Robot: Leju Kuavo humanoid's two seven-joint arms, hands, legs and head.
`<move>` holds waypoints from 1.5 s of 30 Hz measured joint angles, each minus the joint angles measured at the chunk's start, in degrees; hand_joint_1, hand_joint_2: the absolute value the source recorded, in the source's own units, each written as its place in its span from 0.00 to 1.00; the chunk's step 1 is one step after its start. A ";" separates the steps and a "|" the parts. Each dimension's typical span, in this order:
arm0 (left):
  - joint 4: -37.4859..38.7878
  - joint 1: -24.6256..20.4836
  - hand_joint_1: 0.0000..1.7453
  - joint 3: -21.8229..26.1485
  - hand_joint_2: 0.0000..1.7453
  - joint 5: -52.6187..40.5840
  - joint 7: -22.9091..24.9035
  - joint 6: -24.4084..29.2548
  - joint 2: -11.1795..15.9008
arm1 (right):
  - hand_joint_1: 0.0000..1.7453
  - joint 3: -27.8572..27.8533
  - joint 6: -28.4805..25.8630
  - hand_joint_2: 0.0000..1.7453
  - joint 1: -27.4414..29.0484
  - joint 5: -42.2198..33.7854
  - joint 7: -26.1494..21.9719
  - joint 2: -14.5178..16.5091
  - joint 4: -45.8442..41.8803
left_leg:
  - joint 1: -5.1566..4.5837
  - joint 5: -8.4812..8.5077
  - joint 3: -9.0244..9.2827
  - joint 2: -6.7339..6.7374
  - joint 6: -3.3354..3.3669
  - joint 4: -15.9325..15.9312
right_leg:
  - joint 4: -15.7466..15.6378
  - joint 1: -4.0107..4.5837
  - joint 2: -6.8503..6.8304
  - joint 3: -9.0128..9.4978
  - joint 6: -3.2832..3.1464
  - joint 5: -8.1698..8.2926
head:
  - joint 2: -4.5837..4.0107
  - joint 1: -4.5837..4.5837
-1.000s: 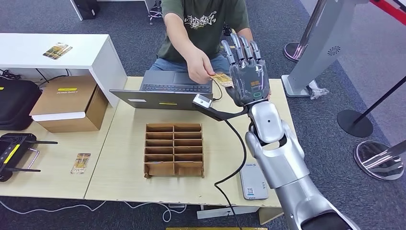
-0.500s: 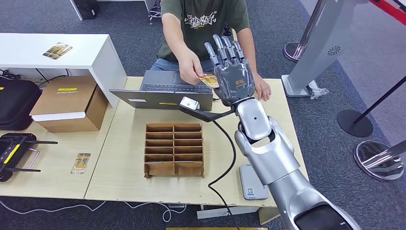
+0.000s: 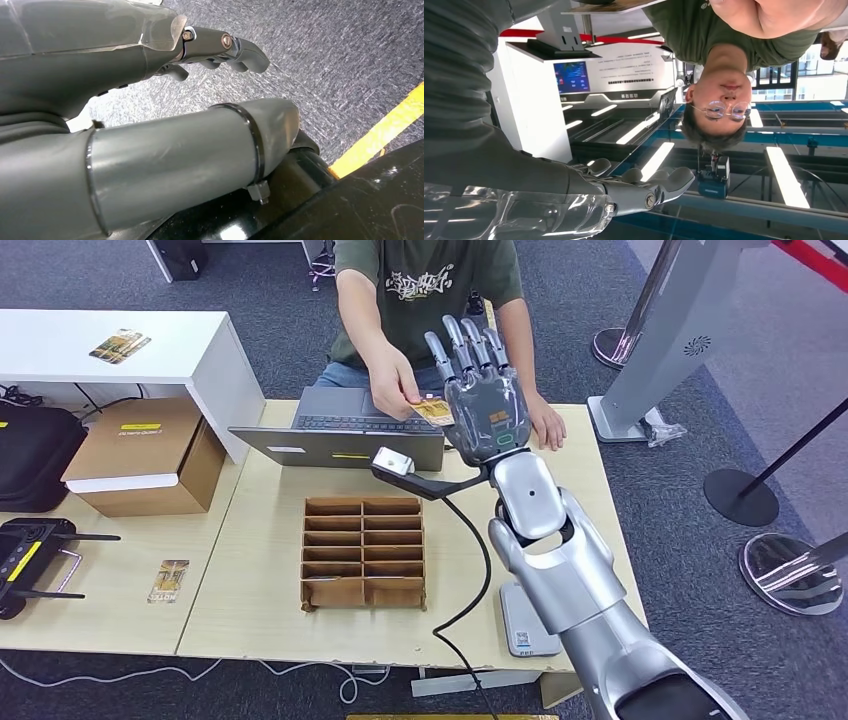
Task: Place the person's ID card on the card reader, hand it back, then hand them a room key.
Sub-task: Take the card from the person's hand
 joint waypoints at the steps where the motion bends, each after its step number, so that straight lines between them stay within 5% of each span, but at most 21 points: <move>1: 0.02 0.00 0.00 0.00 0.00 0.15 -0.01 0.00 0.00 | 0.00 0.00 -0.05 1.00 0.13 0.04 0.05 -0.04 -0.15 | 0.00 0.00 0.00 0.00 0.00 0.00 | 0.00 0.00 0.00 0.00 0.00 0.00 | 0.00 0.00; 5: 0.04 0.02 0.00 0.00 0.00 0.73 -0.17 0.14 -0.01 | 0.04 0.00 -0.39 1.00 0.59 0.06 0.11 -0.13 -0.79 | 0.00 0.00 0.00 0.00 0.00 0.00 | 0.00 0.00 0.00 0.00 0.00 0.00 | 0.00 -0.01; 9: 0.06 0.03 0.00 0.00 0.00 0.89 -0.17 0.28 -0.01 | 0.98 0.00 -0.47 1.00 0.88 0.05 0.14 -0.14 -1.52 | 0.00 0.00 0.00 0.00 0.00 0.00 | 0.00 0.00 0.00 0.00 0.00 0.00 | 0.00 0.00; 45: 0.08 0.02 0.00 0.00 0.00 1.14 0.01 0.25 -0.05 | 1.00 0.00 -0.92 1.00 1.52 0.05 0.33 -0.28 -2.74 | 0.00 0.00 0.00 0.01 0.00 0.00 | 0.00 0.00 0.01 0.00 0.00 0.00 | 0.00 0.01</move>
